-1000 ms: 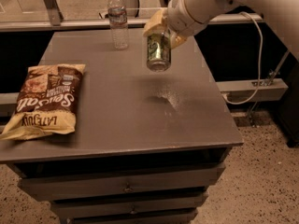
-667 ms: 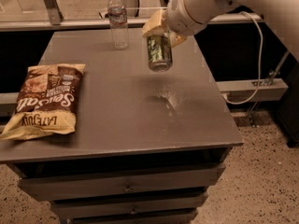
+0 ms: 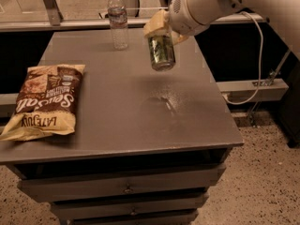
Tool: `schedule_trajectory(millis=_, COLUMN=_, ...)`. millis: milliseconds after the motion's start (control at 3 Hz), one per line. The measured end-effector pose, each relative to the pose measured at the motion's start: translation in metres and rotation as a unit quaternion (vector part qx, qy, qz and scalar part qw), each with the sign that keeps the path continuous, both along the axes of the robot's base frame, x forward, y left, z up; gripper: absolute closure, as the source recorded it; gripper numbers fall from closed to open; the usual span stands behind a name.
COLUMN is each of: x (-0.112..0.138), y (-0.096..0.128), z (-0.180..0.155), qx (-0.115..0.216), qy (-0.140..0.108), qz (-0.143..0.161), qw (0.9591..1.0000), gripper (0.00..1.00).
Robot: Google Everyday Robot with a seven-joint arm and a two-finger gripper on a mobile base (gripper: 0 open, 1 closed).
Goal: Place green can upright
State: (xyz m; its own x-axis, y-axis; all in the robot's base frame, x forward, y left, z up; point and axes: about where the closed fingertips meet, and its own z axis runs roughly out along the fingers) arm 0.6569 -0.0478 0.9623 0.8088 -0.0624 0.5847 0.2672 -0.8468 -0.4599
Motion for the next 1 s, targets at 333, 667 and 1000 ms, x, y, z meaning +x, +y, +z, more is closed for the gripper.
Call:
schedule_trajectory(millis=333, x=-0.002, y=-0.003, z=-0.005, qx=0.023, qy=-0.01, qz=0.091, qw=0.9956, gripper=1.0)
schedule_trajectory(millis=667, x=-0.005, y=-0.012, z=-0.009, qx=0.031, qy=-0.034, qz=0.207, qw=0.9772, gripper=1.0)
schedule_trajectory(millis=1000, x=-0.008, y=-0.02, z=-0.015, qx=0.039, qy=-0.088, qz=0.262, qw=0.9602, gripper=1.0)
